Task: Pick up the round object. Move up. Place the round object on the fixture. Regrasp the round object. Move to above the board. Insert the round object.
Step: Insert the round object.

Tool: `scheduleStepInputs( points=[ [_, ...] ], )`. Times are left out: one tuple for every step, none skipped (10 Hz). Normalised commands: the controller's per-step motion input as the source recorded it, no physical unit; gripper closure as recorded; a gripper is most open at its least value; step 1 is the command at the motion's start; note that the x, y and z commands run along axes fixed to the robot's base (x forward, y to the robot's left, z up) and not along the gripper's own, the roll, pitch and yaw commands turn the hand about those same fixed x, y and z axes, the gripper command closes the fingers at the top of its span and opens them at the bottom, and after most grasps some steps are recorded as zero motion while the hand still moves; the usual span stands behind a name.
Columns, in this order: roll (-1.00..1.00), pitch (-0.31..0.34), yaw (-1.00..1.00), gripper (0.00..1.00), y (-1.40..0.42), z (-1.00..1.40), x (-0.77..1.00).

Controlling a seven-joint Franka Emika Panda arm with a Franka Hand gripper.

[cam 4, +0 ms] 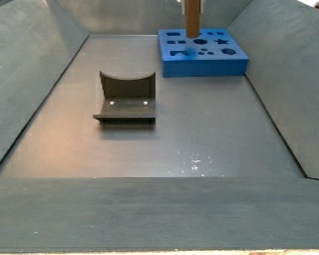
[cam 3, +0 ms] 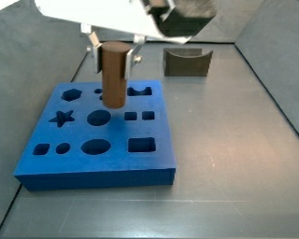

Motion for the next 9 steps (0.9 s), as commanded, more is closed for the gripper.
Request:
scheduleStepInputs(
  points=[
    [0.00, 0.000, 0.00, 1.00, 0.00, -0.05, -0.09],
    [0.00, -0.066, 0.00, 1.00, -0.21, -0.03, -0.75],
    [0.00, -0.160, 0.00, 1.00, -0.18, 0.00, -0.61],
    [0.00, 0.000, 0.00, 1.00, 0.00, 0.00, -0.02],
    [0.00, -0.123, 0.00, 1.00, -0.18, -0.03, -0.21],
    [0.00, -0.434, 0.13, 1.00, -0.17, -0.01, -0.38],
    [0.00, -0.403, 0.13, 1.00, -0.13, 0.00, -0.31],
    [0.00, -0.051, 0.00, 1.00, 0.00, -0.01, 0.00],
    [-0.17, -0.294, 0.00, 1.00, 0.00, -0.30, 0.00]
  ],
)
